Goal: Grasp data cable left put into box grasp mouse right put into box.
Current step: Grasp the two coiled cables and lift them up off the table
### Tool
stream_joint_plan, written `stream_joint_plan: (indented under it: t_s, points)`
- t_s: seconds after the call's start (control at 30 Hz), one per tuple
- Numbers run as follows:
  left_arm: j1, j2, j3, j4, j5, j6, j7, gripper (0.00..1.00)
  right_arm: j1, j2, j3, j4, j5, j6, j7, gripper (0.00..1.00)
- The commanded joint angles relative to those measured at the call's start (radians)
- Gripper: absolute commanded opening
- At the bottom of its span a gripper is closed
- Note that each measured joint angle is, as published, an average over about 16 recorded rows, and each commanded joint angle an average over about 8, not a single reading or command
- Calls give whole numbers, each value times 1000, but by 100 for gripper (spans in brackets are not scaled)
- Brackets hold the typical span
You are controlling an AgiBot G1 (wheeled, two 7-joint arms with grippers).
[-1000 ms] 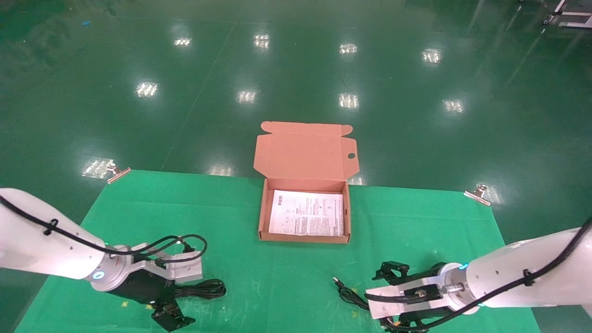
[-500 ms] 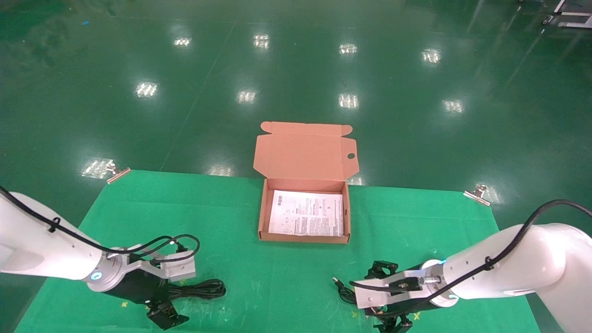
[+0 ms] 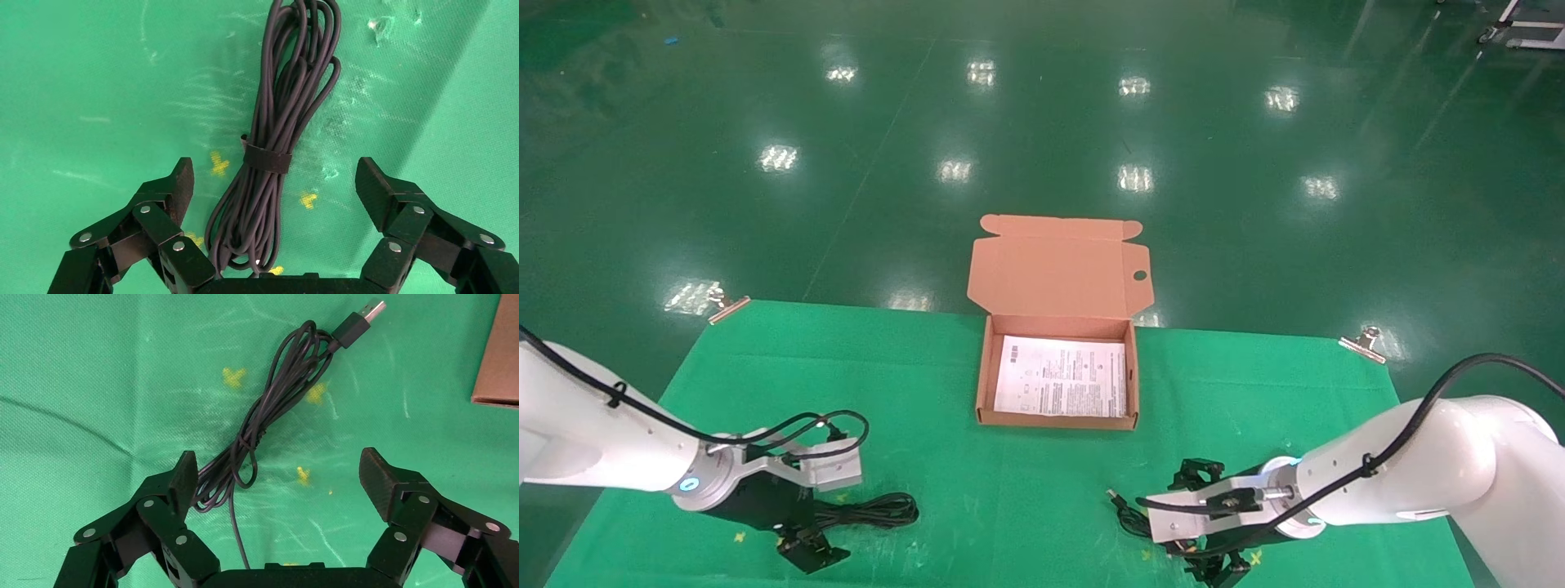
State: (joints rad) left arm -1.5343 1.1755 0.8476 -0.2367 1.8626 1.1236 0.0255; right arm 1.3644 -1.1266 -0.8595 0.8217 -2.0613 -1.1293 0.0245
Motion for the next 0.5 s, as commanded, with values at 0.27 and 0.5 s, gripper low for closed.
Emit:
stream_joint_plan:
  t_s: [0.27, 0.5]
  points:
    - [1, -2, 0, -9, 0, 4, -4, 0, 0, 3, 1, 6, 1, -3, 3, 0]
    - [2, -4, 1, -14, 0, 8, -6, 0, -1, 4, 2, 10, 1, -5, 4, 0]
